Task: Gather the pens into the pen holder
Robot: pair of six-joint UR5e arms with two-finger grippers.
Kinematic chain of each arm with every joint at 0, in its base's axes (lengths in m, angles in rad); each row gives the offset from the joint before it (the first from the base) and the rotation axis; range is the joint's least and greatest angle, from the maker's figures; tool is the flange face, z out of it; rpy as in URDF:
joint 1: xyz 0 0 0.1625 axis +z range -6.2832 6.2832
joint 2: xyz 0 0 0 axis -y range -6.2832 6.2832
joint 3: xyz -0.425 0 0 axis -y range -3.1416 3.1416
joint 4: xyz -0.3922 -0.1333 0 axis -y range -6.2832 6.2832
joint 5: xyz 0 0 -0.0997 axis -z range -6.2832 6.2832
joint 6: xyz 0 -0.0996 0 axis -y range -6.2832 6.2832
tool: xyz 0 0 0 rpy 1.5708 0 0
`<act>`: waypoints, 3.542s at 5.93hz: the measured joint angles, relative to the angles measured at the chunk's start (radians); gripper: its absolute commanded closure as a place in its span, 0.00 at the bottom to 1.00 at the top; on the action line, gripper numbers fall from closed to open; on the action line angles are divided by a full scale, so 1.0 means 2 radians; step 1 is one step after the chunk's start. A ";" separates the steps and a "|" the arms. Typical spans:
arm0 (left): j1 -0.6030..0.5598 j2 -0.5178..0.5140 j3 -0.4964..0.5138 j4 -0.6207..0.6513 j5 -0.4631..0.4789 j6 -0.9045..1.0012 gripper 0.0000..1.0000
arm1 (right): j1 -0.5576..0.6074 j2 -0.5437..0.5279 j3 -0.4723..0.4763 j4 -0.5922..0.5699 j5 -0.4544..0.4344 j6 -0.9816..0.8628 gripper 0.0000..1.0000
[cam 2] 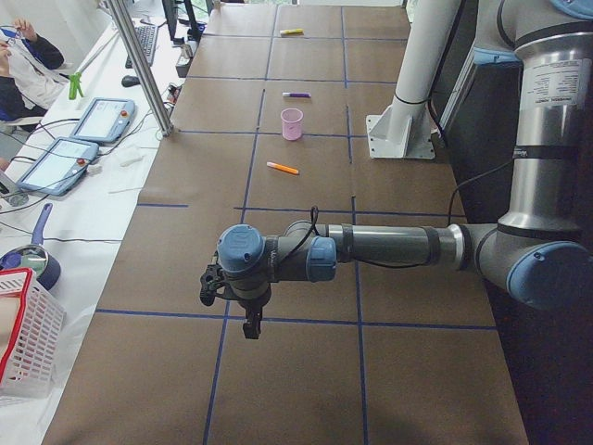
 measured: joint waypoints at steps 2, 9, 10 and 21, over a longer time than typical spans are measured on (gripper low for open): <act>0.001 -0.003 -0.005 0.002 0.001 -0.001 0.00 | 0.000 0.000 0.000 0.000 0.000 0.000 0.00; 0.207 -0.122 -0.030 -0.021 0.010 -0.078 0.00 | 0.000 0.000 -0.004 -0.001 0.002 -0.002 0.00; 0.221 -0.125 -0.031 -0.030 0.017 -0.093 0.00 | 0.000 0.001 -0.005 0.002 0.001 -0.003 0.00; 0.360 -0.028 0.022 -0.289 0.140 -0.408 0.06 | 0.000 0.008 -0.041 0.073 0.020 0.004 0.00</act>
